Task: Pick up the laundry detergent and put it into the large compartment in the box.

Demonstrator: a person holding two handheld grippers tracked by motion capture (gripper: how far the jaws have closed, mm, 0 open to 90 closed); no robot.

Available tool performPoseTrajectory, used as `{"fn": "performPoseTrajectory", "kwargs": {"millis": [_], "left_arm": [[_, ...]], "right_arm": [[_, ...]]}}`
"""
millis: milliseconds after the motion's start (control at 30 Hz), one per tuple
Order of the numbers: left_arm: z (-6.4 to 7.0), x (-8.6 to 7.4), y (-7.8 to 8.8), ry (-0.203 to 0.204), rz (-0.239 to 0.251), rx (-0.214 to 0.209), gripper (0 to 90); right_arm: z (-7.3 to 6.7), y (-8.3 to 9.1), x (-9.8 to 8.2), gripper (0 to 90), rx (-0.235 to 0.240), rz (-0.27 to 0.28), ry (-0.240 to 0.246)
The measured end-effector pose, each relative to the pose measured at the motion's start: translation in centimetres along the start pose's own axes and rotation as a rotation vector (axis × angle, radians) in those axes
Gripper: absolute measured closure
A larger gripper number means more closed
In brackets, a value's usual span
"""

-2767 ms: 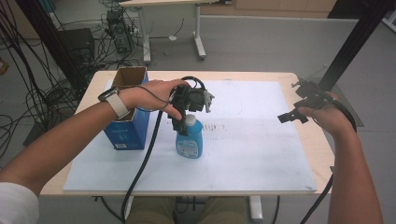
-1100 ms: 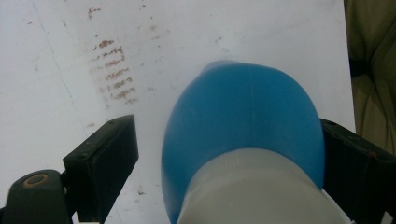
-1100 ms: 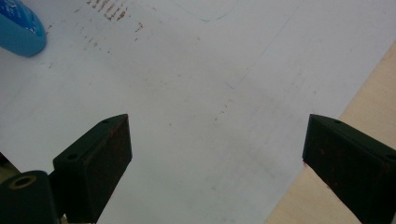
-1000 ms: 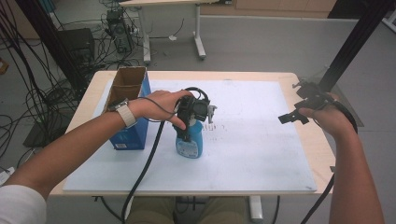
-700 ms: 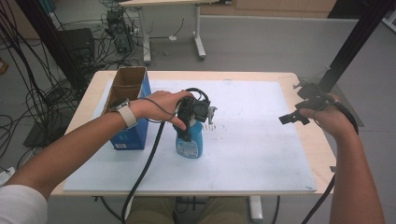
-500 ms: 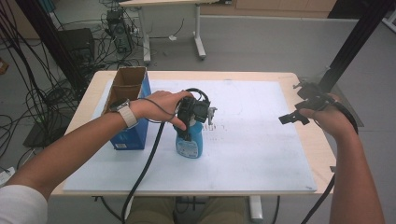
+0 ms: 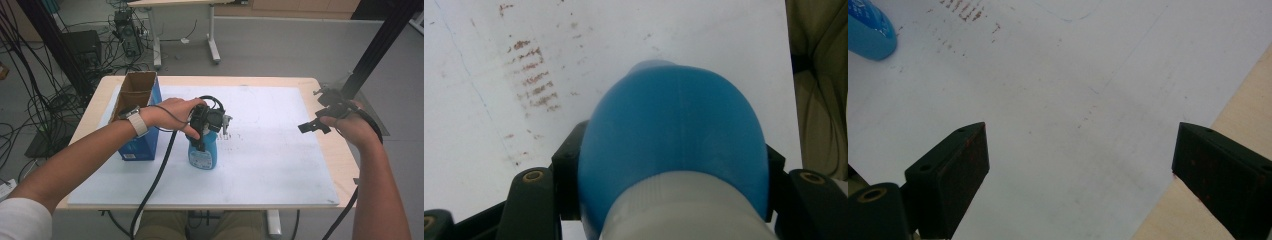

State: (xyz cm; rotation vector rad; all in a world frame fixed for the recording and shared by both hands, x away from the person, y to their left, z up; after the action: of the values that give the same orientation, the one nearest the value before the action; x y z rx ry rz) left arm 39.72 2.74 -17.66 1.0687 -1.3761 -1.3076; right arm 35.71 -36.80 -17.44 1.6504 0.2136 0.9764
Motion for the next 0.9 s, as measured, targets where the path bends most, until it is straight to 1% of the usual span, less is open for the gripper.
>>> {"fn": "performPoseTrajectory", "kwargs": {"millis": [900], "left_arm": [[0.04, 0.11, 0.00, 0.006, -0.006, 0.001, 38.3]], "right_arm": [[-0.22, 0.49, 0.11, 8.1, -0.006, 0.001, 0.004]]}}
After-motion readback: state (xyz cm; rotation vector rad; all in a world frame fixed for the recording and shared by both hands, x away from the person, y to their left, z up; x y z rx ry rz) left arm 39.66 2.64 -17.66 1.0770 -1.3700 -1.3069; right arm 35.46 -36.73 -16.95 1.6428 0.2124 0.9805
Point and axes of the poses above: each handheld gripper's, and its own axes: y roughly backward along the jaws, x roughly out of its top, z roughly to its right, the point moved 2 cm from there along -y, roughly forward along the jaws, and after that the axes turned 5 degrees about y, right-handed, at the moved point
